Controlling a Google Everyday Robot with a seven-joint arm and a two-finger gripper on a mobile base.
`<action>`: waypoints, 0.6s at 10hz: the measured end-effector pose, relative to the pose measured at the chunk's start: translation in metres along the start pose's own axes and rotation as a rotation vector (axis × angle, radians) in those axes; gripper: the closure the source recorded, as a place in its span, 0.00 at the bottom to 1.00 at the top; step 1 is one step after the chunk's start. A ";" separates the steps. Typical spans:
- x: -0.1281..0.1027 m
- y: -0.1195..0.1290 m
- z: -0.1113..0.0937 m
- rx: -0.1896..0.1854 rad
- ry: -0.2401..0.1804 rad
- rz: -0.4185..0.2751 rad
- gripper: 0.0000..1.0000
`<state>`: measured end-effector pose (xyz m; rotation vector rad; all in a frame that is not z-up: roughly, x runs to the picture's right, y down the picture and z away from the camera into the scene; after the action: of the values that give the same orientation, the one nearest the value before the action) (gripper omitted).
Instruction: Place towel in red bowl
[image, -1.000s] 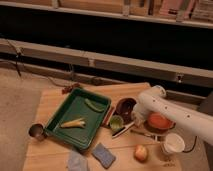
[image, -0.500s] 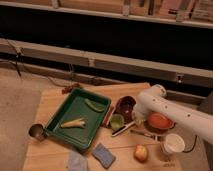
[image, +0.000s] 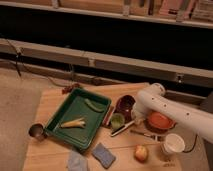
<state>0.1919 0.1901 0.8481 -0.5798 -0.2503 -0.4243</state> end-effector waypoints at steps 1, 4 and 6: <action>0.000 0.000 0.001 0.001 0.002 0.002 0.97; -0.004 -0.007 -0.017 0.006 0.008 0.009 0.97; -0.005 -0.008 -0.019 -0.001 0.015 0.012 0.97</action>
<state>0.1857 0.1753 0.8346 -0.5787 -0.2318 -0.4167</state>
